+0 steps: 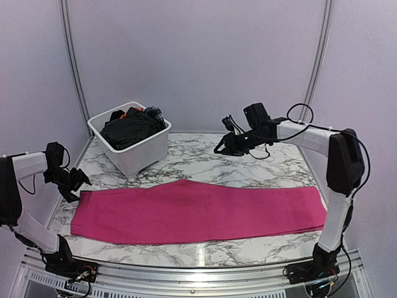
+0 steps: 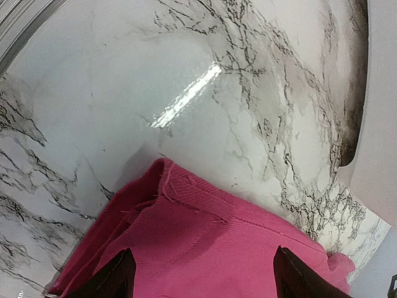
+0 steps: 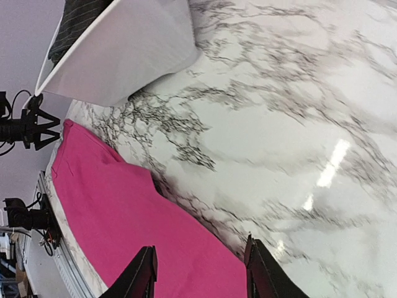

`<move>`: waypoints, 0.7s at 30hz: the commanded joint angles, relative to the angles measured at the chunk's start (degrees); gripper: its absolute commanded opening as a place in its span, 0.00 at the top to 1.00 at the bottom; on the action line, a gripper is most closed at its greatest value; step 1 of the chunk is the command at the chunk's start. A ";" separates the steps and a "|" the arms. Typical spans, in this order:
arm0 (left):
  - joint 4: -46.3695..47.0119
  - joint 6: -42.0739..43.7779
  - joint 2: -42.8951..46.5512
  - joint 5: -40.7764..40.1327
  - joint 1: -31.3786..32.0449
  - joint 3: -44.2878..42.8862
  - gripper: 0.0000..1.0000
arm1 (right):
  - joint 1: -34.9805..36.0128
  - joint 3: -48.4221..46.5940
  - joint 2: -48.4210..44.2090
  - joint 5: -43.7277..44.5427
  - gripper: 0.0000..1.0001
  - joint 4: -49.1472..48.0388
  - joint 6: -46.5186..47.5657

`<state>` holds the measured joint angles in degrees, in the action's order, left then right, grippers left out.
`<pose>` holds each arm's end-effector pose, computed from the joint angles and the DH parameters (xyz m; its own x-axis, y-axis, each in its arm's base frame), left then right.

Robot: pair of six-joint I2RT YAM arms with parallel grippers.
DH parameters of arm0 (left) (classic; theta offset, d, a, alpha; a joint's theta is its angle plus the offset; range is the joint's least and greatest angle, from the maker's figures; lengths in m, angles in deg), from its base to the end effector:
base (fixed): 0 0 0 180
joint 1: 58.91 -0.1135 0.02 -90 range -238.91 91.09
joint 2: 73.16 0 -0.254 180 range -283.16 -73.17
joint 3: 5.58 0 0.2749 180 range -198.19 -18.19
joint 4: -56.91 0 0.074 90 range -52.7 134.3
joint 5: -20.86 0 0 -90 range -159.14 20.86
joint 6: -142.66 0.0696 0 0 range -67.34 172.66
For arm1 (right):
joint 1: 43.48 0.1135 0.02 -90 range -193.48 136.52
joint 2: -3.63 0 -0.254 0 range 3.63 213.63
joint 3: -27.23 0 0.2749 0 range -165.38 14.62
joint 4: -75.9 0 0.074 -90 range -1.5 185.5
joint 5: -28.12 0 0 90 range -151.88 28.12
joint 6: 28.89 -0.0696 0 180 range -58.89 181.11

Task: Fold and stack the mixed laundry pile
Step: Adjust the rectangle-folded trousers at the center of the board.

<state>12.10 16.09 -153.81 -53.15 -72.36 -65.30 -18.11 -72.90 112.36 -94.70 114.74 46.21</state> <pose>0.2898 0.0496 0.1375 -0.6445 -0.7430 -0.1804 -0.6195 0.6457 -0.4465 0.4022 0.2325 0.2154 -0.8209 -0.1501 -0.5510 -0.4969 0.6632 0.5597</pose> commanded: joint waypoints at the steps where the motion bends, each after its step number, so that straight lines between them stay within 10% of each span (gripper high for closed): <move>1: -0.46 3.18 -1.61 0.43 -1.62 -0.46 0.21 | 6.48 -11.23 9.82 -1.55 0.55 3.20 1.66; 21: -0.36 6.20 -6.51 -1.95 -2.89 -0.86 0.13 | 13.29 -25.08 28.33 -4.59 0.46 3.65 -0.09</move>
<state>12.14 20.68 -159.45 -55.27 -74.87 -64.71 -5.46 -93.75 138.78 -97.23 119.42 47.41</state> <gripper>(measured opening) 0.861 0.551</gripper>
